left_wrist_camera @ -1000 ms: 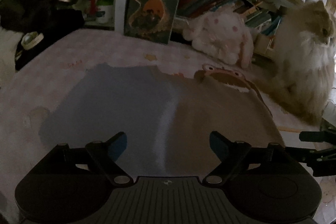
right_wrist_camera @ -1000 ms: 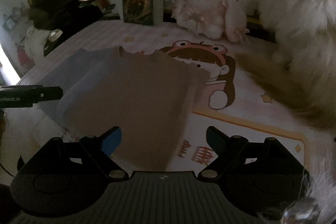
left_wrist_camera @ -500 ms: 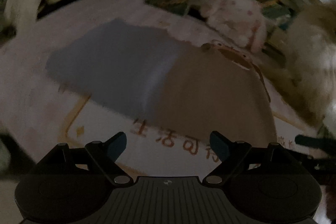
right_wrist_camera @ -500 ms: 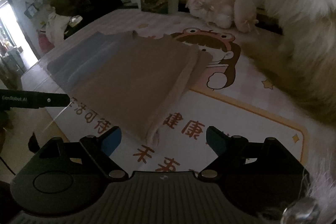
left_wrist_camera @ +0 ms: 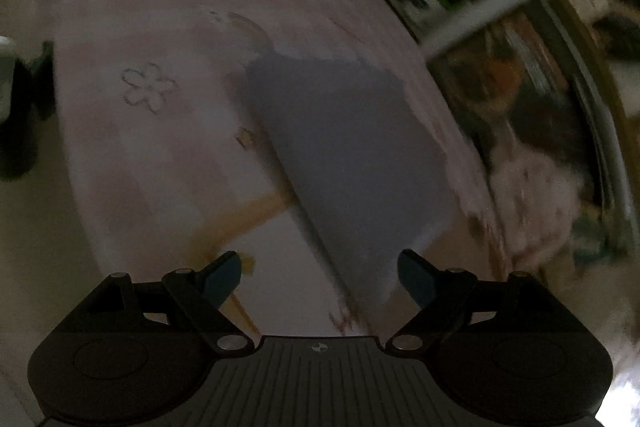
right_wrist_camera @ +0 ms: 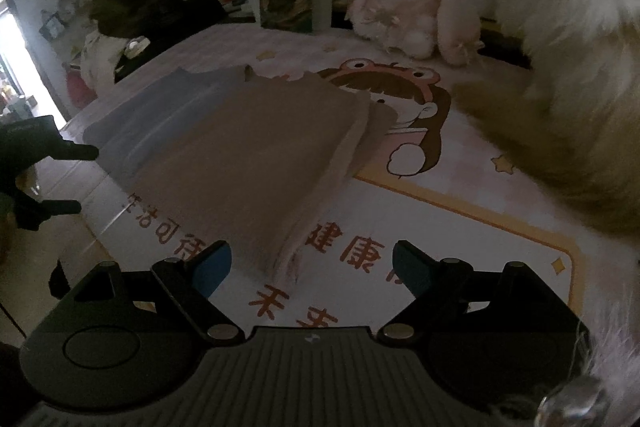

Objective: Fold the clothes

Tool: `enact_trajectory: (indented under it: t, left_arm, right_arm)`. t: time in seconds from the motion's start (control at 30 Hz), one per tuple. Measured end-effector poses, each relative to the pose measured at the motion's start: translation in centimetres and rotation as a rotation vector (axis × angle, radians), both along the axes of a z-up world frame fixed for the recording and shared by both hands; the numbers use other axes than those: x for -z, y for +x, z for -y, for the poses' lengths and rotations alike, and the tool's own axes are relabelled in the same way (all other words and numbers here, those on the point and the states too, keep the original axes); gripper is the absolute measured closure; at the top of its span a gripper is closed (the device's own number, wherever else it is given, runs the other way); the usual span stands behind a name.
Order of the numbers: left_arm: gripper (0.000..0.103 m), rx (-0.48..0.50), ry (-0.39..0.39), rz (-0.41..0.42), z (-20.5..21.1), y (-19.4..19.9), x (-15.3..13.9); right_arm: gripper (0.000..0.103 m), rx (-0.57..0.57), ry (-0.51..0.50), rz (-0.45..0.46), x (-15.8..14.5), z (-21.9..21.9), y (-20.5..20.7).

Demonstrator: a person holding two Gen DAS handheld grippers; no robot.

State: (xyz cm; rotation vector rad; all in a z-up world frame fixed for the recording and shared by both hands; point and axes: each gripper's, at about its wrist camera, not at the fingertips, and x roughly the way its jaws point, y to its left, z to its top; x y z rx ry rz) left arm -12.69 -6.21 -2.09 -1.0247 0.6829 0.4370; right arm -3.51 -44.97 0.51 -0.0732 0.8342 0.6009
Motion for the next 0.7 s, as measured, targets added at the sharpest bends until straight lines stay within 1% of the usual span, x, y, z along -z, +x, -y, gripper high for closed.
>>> enact_trajectory:
  t: [0.13,0.3,0.33,0.37,0.4,0.43,0.47,0.5,0.53,0.57,0.6,0.63,0.67,0.7]
  left_arm:
    - [0.017,-0.037,-0.004,0.01,-2.3,0.5,0.3]
    - [0.018,-0.025,0.017,0.006,-4.6,2.0,0.7]
    - [0.023,-0.03,0.013,0.007,-5.0,2.4,0.7]
    - [0.025,-0.037,0.006,0.011,-5.4,2.6,0.8]
    - [0.03,-0.049,-0.01,0.019,-5.8,2.8,0.9]
    - [0.038,-0.064,-0.031,0.025,-6.2,2.8,1.1]
    - [0.044,-0.081,-0.051,0.029,-6.6,2.9,1.3]
    - [0.055,-0.096,-0.069,0.026,-7.0,3.1,1.5]
    - [0.066,-0.103,-0.083,0.022,-7.4,3.3,1.7]
    - [0.072,-0.103,-0.096,0.018,-7.7,3.5,2.0]
    - [0.077,-0.099,-0.109,0.017,-7.9,3.8,2.2]
    - [0.081,-0.095,-0.12,0.017,-8.1,4.0,2.4]
    - [0.083,-0.088,-0.123,0.02,-8.2,4.1,2.5]
    - [0.089,-0.076,-0.119,0.025,-8.3,4.3,2.5]
  right_arm:
    - [0.016,0.049,-0.009,0.007,-0.2,-0.3,0.3]
    - [0.02,0.141,-0.013,-0.012,-0.2,-0.5,1.1]
    - [0.024,0.157,-0.011,-0.02,-0.2,-0.5,1.2]
    - [0.03,0.17,-0.011,-0.029,-0.1,-0.6,1.4]
    - [0.033,0.182,-0.012,-0.04,0.0,-0.7,1.6]
    - [0.039,0.193,-0.014,-0.051,0.1,-0.9,1.8]
    - [0.044,0.204,-0.018,-0.063,0.2,-1.0,2.1]
    - [0.046,0.213,-0.022,-0.077,0.4,-1.2,2.3]
    - [0.05,0.222,-0.021,-0.091,0.6,-1.4,2.4]
    - [0.055,0.23,-0.021,-0.105,0.7,-1.5,2.6]
    - [0.057,0.238,-0.02,-0.118,0.9,-1.7,2.8]
    - [0.06,0.245,-0.016,-0.13,1.0,-1.8,2.9]
    - [0.063,0.251,-0.012,-0.14,1.2,-2.0,3.1]
    - [0.064,0.256,-0.009,-0.149,1.3,-2.1,3.2]
